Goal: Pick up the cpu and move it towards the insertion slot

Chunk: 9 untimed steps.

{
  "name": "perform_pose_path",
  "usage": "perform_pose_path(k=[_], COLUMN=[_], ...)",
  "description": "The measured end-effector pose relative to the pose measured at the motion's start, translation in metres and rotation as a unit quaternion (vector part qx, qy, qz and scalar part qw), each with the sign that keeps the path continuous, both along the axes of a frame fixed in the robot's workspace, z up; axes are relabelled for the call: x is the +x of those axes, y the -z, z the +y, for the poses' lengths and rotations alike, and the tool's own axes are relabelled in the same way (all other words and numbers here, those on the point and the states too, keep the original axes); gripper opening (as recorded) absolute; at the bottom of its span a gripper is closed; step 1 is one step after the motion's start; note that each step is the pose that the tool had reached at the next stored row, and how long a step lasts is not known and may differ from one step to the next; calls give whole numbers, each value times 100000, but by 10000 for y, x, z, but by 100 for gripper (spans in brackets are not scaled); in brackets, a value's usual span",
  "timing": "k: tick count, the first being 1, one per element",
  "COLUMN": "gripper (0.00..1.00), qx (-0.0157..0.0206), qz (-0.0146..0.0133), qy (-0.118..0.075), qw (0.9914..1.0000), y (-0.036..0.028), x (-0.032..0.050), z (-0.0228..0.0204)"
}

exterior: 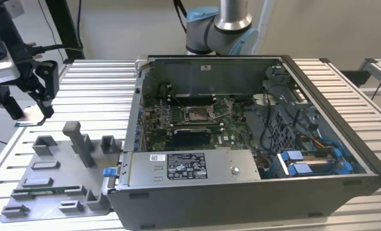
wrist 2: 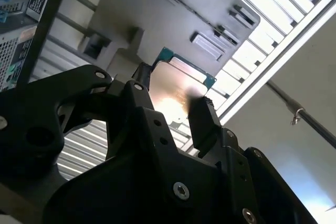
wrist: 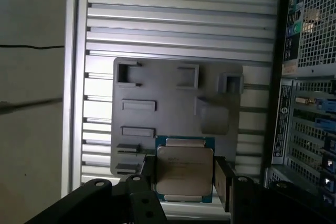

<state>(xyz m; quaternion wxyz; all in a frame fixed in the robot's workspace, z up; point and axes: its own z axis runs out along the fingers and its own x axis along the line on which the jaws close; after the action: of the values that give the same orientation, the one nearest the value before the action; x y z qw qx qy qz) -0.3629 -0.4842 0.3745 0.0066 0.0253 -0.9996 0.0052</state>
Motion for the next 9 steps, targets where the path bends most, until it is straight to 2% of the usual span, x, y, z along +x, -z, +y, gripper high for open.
perform_pose_path(k=[9], gripper=[0], qx=[1], qz=[721], qy=[4], qw=[99997], y=[0], x=[312], z=[2])
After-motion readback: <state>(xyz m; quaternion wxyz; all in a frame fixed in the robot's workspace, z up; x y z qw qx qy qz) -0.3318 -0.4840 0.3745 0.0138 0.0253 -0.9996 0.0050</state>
